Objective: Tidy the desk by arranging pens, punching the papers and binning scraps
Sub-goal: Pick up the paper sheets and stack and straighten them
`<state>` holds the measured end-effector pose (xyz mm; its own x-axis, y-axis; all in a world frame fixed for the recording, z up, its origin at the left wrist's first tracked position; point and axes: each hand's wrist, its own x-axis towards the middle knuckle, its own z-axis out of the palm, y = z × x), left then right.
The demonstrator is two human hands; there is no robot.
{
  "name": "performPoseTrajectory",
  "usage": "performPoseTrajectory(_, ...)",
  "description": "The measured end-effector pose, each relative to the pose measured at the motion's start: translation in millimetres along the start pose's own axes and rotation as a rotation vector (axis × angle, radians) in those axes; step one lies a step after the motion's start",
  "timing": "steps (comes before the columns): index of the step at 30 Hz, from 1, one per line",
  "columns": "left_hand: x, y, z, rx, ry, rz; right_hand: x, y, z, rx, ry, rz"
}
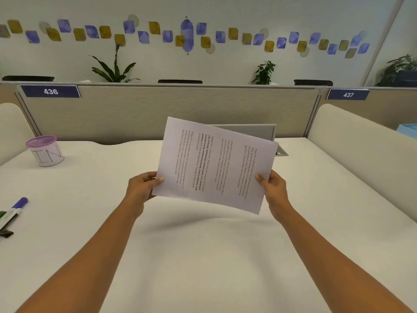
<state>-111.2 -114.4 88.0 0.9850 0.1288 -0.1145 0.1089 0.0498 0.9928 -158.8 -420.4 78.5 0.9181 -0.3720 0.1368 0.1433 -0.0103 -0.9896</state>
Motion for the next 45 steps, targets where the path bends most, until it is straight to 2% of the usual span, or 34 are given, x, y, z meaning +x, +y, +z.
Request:
performPoseTrajectory(5,0,0,3,-0.019,0.003,0.108,4,-12,0,0.032,0.027,-0.054)
performPoseTrajectory(14,-11,-24,7,0.031,-0.052,0.05,-9,17,-1,-0.073,-0.026,0.004)
performPoseTrajectory(22,-12,-4,11,0.021,-0.001,0.18,-2,3,-1,0.019,0.044,-0.018)
performPoseTrajectory(32,-21,-12,16,0.046,-0.046,0.105,-7,17,-2,-0.051,0.054,0.058)
performPoseTrajectory(39,-19,-15,20,0.04,0.054,0.083,-11,26,-1,-0.281,0.29,0.011)
performPoseTrajectory(42,-19,-20,24,-0.03,0.093,0.048,-16,34,3,-0.378,0.223,0.061)
performPoseTrajectory(45,-21,-26,33,-0.112,0.137,-0.003,-22,38,10,-0.413,0.085,0.205)
